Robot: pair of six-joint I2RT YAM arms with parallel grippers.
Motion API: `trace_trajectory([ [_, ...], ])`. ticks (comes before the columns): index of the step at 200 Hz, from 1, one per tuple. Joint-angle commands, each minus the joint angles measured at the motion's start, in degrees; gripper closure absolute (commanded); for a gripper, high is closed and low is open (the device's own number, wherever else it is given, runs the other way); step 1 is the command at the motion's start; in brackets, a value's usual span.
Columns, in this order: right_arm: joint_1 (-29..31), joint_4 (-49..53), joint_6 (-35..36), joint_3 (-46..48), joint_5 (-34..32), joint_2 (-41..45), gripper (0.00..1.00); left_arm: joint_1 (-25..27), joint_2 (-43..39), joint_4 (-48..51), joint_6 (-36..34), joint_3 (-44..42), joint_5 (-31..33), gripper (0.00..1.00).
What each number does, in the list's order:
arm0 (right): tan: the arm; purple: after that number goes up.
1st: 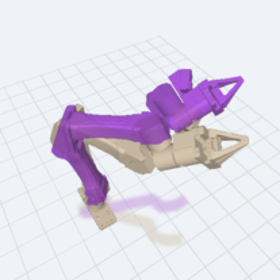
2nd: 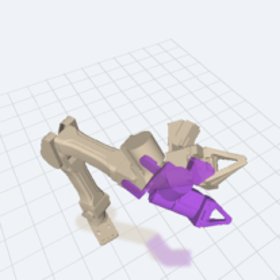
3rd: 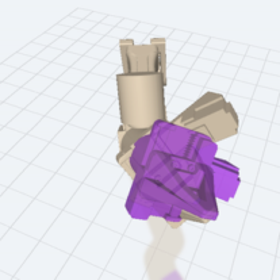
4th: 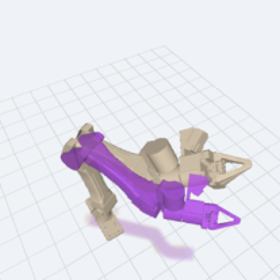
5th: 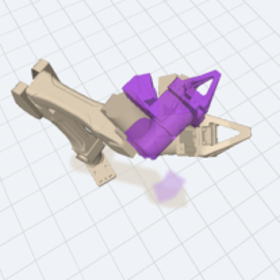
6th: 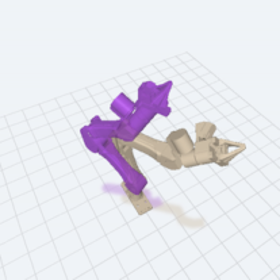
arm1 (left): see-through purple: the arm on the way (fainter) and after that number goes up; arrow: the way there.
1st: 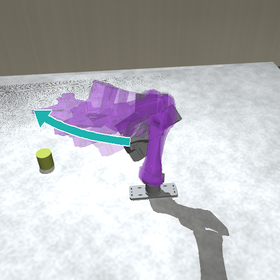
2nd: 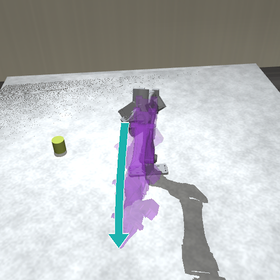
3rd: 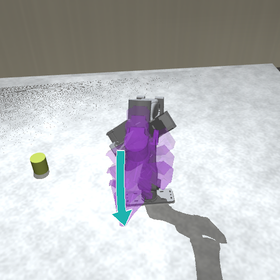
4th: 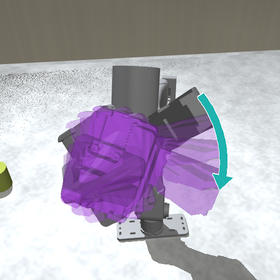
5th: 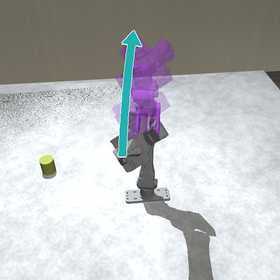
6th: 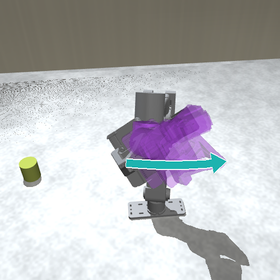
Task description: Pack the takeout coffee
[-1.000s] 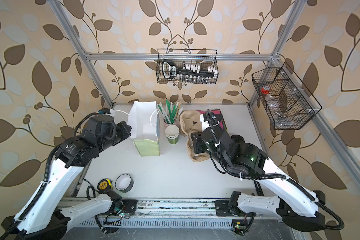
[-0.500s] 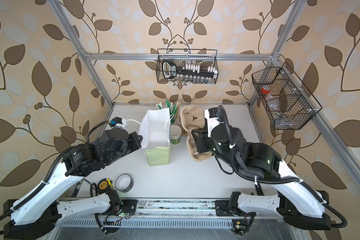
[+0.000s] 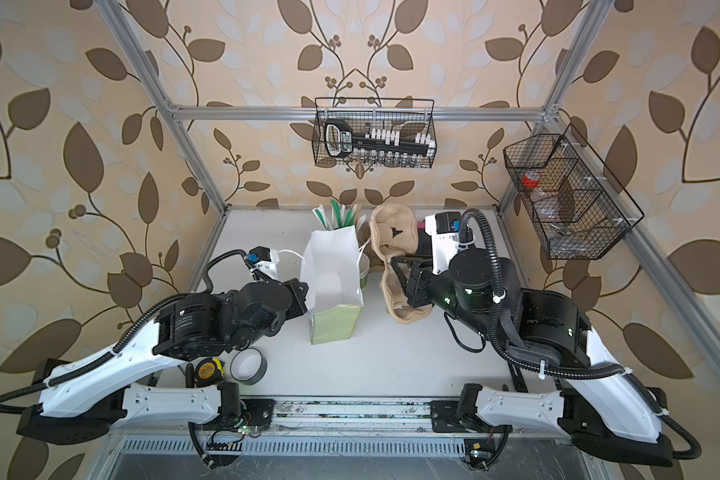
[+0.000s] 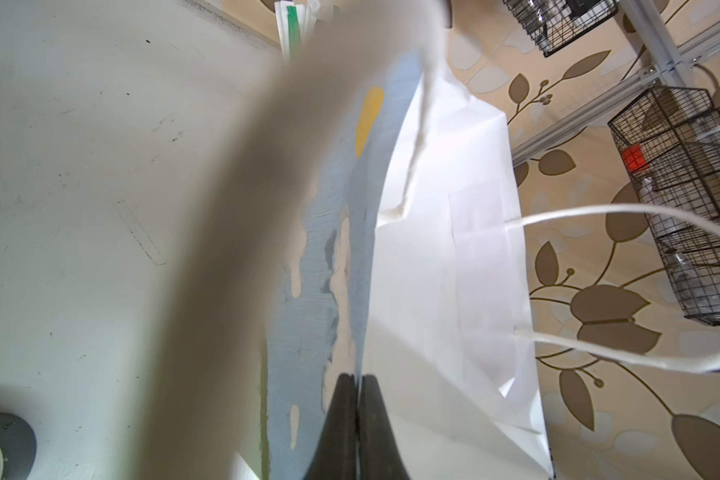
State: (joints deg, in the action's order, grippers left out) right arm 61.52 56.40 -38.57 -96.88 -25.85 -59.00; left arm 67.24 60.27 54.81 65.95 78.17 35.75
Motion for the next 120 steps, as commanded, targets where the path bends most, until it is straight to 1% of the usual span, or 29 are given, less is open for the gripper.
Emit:
trace_trajectory([
  [1, 0.4, 0.3, -0.6, -1.2, 0.8, 0.4, 0.68, 1.5, -1.6, 1.1, 4.0, 1.8, 4.5, 1.00],
  [18, 0.4, 0.1, -0.7, -1.4, 1.2, 0.3, 0.68, 3.2, -1.4, 1.0, 5.6, 1.6, 4.3, 1.00],
  [34, 0.4, 0.3, -0.6, -2.2, 1.2, 0.2, 0.68, 6.1, -0.7, 1.0, 6.7, 2.4, 5.1, 1.00],
  [54, 0.4, 0.9, -0.3, -3.5, 1.1, 0.1, 0.67, 10.8, 0.7, 3.8, 8.4, 5.4, 9.7, 1.00],
  [68, 0.5, 1.4, -0.2, -4.2, 1.1, -0.1, 0.67, 13.0, 1.3, 5.4, 8.9, 7.4, 11.1, 1.00],
  [98, 0.5, 1.7, -0.3, -5.2, 1.7, -0.3, 0.67, 16.0, 1.9, 6.0, 10.3, 7.7, 12.2, 1.00],
  [120, 0.5, 2.0, -0.5, -6.3, 2.3, -0.4, 0.67, 17.0, 3.1, 5.6, 10.8, 7.4, 12.5, 1.00],
])
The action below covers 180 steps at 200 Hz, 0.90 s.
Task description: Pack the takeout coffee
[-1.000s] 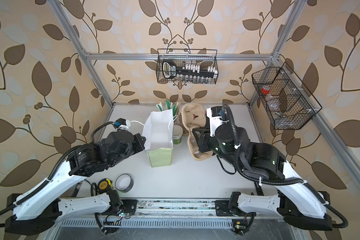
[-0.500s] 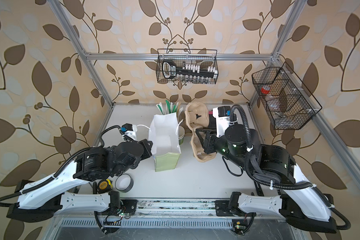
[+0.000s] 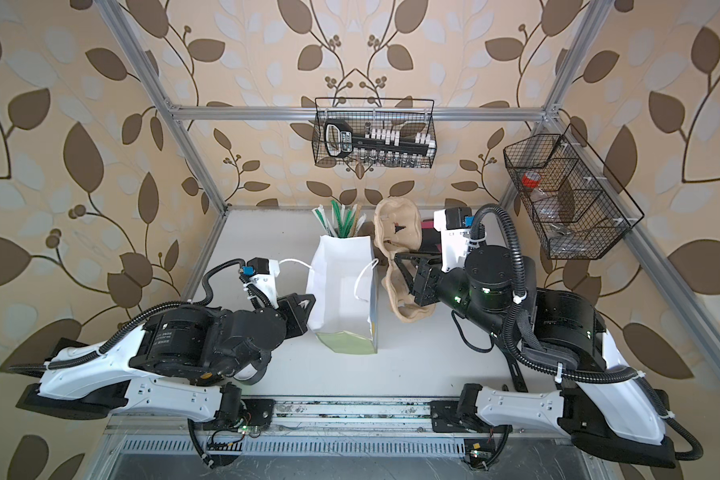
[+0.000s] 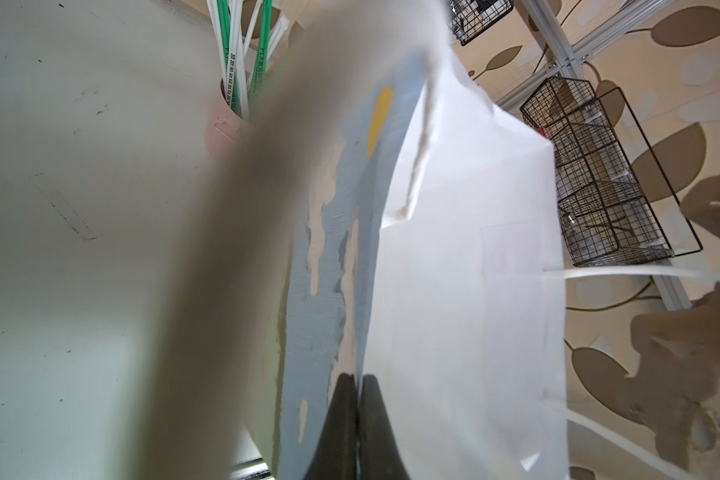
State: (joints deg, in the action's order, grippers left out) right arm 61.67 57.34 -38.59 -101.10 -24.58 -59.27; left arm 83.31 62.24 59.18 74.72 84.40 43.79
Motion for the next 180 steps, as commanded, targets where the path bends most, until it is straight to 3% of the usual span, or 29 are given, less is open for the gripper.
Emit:
trace_trajectory([
  [1, 0.4, 1.1, -0.5, -2.2, 1.1, -0.1, 0.67, 1.0, 1.2, 1.1, 2.1, 1.2, 4.4, 1.00],
  [82, 0.4, 4.1, -1.1, -6.4, -0.3, 0.8, 0.67, 1.9, 9.0, -2.5, 1.7, 1.2, 4.9, 1.00],
  [126, 0.4, 5.4, -3.5, -7.7, -0.2, -2.3, 0.67, 1.8, 10.3, -14.1, -0.6, -3.7, 4.0, 1.00],
  [180, 0.8, 4.9, -6.5, -6.1, 0.5, -5.5, 0.67, 1.9, 14.6, -18.0, 3.6, -5.3, 3.9, 1.00],
])
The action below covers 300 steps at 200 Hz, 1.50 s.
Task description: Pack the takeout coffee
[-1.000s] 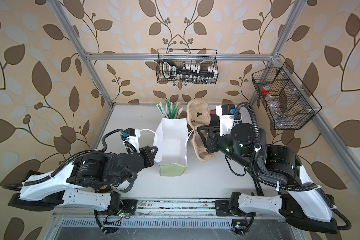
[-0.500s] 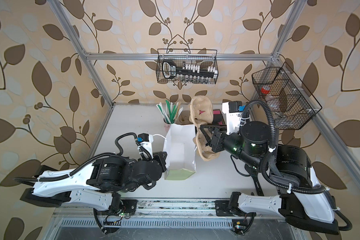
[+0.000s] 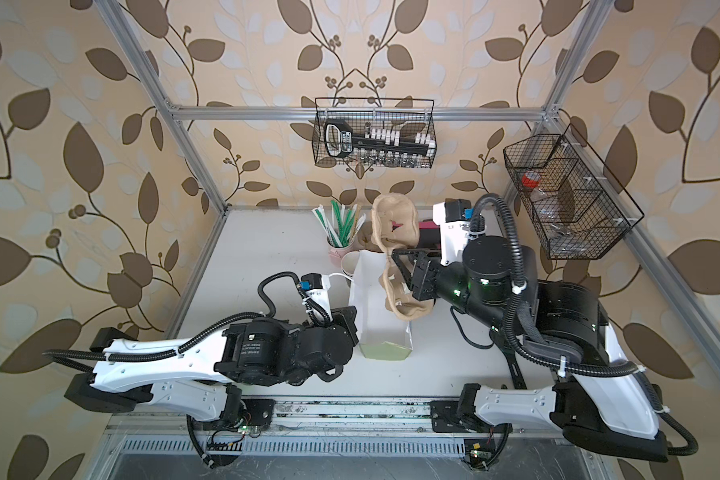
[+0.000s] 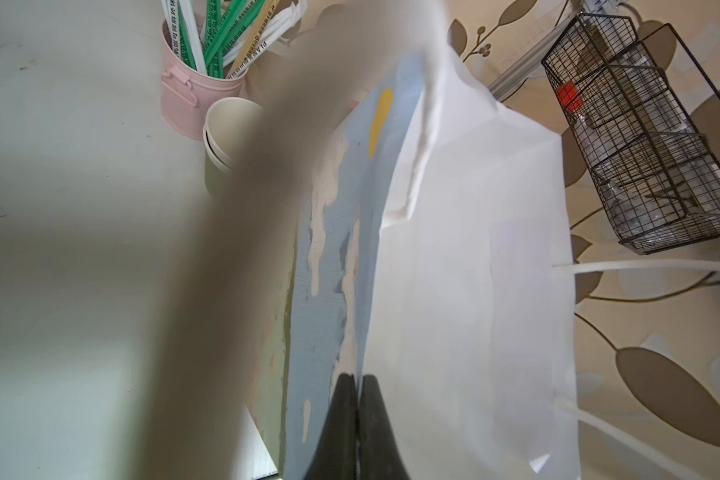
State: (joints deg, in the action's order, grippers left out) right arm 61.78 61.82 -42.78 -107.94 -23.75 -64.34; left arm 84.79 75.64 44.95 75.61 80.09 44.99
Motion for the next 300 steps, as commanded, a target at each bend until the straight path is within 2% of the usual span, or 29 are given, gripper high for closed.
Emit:
trace_trajectory([
  [1, 0.7, 0.3, -2.3, 0.8, -0.4, -0.5, 0.67, 0.4, 1.2, -3.7, 2.8, -1.0, 2.7, 1.00],
  [49, 4.4, -0.2, -3.8, -0.3, -5.3, -2.5, 0.67, 0.4, 2.8, -5.0, 7.9, -2.9, 4.3, 1.00],
  [71, 4.9, 0.8, -4.2, -0.2, -5.5, -3.8, 0.67, 0.3, 2.4, -6.4, 9.0, -4.3, 4.5, 1.00],
  [122, 5.2, -2.5, -4.7, 7.5, -6.1, -3.4, 0.67, 0.4, -0.9, -14.4, 8.1, -11.0, 4.1, 1.00],
  [158, 5.7, -3.0, -4.5, 10.1, -7.8, -4.3, 0.67, 0.4, -1.2, -14.6, 7.5, -11.5, 3.4, 1.00],
  [173, 6.1, -4.2, -4.0, 11.3, -8.7, -4.2, 0.67, 0.3, -2.0, -14.7, 6.8, -11.7, 3.4, 0.88],
  [187, 6.1, -5.0, -2.6, 11.7, -8.9, -4.4, 0.67, 0.3, -3.2, -15.2, 5.7, -12.2, 3.7, 0.73],
  [205, 6.1, -5.1, -2.0, 12.2, -9.6, -5.0, 0.67, 0.4, -5.0, -15.6, 4.5, -13.2, 4.5, 0.63],
  [245, 6.1, -4.2, -3.5, 12.6, -11.6, -6.3, 0.67, 0.3, -8.4, -15.0, 2.9, -14.6, 6.0, 0.53],
  [300, 6.2, -1.9, -5.3, 12.7, -14.9, -8.3, 0.68, 0.3, -14.2, -11.3, -1.2, -16.2, 8.3, 0.53],
])
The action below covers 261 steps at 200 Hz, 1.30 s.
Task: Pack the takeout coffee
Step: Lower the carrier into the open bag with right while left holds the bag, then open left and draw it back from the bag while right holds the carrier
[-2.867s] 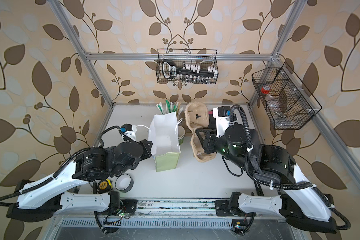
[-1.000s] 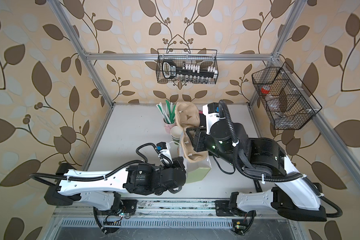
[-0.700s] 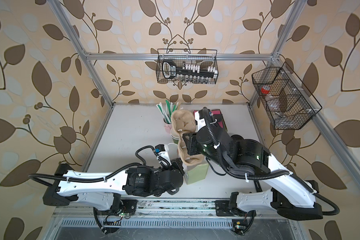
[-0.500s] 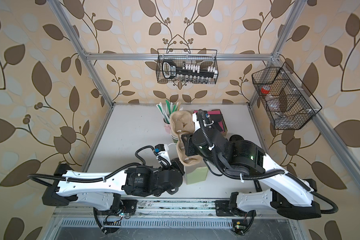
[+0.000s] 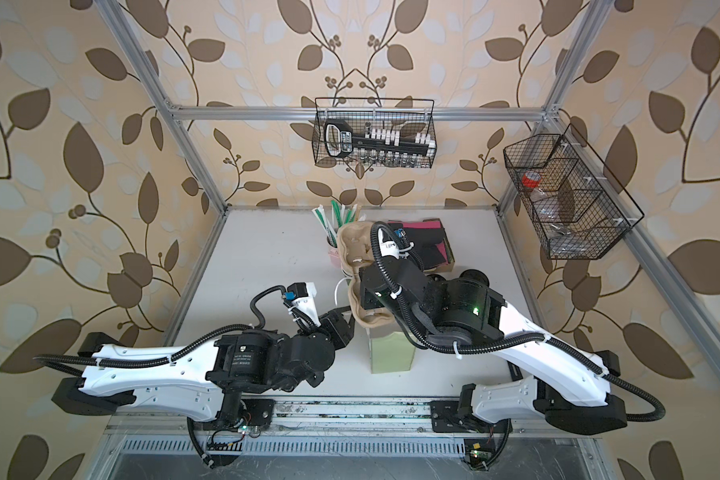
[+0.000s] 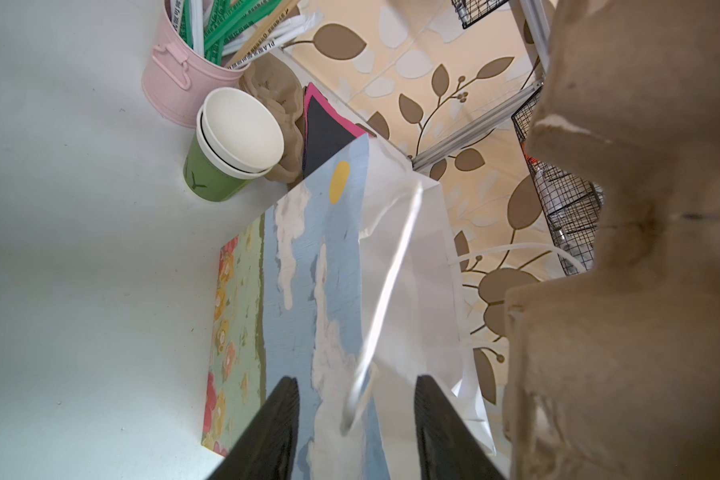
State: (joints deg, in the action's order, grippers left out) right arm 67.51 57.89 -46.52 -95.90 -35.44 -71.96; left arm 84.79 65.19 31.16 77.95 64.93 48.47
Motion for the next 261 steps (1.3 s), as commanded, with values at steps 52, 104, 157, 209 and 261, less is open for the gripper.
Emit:
trace_trajectory([
  [52, 0.5, 1.7, -1.9, 5.4, -5.0, 0.7, 0.68, 0.3, -7.2, 0.8, -9.1, -2.8, 5.3, 0.52],
  [104, 0.5, 5.1, -2.7, 7.0, -8.5, 0.1, 0.68, 0.3, -6.0, 0.4, -11.9, -1.9, 3.1, 0.52],
  [157, 0.4, 7.5, -5.8, 9.1, -7.8, 1.3, 0.67, 0.3, -8.3, 5.4, -11.9, -1.7, 5.9, 0.53],
  [209, -2.1, 7.8, -5.1, 10.0, -4.6, 1.4, 0.67, 0.3, -10.3, 11.0, -18.1, 1.1, 10.8, 0.52],
  [261, -4.4, 6.9, -3.4, 10.1, -2.3, -0.1, 0.67, 0.1, -13.0, 13.5, -31.2, 3.4, 17.6, 0.52],
])
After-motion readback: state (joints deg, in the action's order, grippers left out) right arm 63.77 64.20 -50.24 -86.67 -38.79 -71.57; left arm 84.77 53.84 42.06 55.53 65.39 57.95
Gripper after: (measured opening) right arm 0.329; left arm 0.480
